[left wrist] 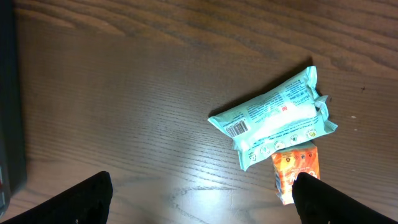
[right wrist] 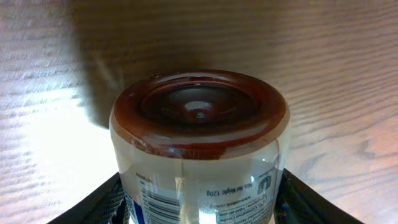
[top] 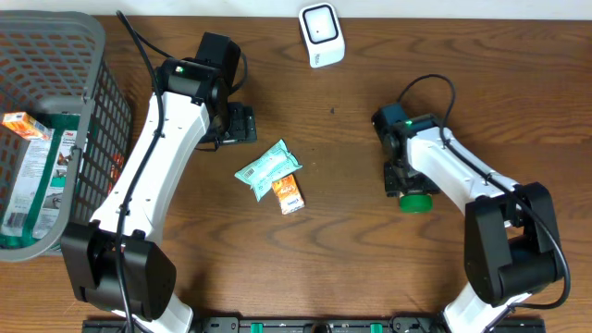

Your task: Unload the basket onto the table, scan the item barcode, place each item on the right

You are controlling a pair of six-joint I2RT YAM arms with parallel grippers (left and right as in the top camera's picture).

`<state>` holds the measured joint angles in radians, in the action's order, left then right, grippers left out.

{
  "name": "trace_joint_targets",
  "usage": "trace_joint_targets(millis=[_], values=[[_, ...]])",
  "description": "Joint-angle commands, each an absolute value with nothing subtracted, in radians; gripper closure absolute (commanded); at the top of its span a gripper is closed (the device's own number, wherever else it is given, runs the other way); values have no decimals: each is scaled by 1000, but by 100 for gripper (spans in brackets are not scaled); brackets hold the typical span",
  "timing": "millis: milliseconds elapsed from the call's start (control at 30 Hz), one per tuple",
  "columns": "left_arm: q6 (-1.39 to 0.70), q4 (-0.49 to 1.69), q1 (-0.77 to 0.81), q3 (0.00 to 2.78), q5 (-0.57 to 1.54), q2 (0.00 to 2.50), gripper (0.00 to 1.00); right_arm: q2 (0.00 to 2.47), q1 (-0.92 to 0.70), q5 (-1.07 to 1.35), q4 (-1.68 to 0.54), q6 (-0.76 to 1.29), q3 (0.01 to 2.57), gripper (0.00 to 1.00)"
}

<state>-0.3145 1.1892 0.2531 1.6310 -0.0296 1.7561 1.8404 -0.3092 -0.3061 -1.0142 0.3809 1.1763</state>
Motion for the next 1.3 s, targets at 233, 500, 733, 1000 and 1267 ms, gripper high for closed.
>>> trace_joint_targets(millis=[233, 500, 733, 1000, 1267], values=[[-312, 1193, 251, 1634, -38, 1758, 7, 1792, -293, -197, -974, 304, 1133, 67], [-312, 1193, 251, 1634, -38, 1758, 7, 1647, -273, 14, -961, 253, 1133, 67], [-312, 1193, 251, 1634, -38, 1758, 7, 1612, -251, 58, -971, 225, 1122, 28], [-312, 1193, 251, 1634, -38, 1758, 7, 1615, -342, -152, -961, 202, 1114, 15], [-312, 1193, 251, 1634, -38, 1758, 7, 1698, -471, -317, -874, 288, 1031, 14]])
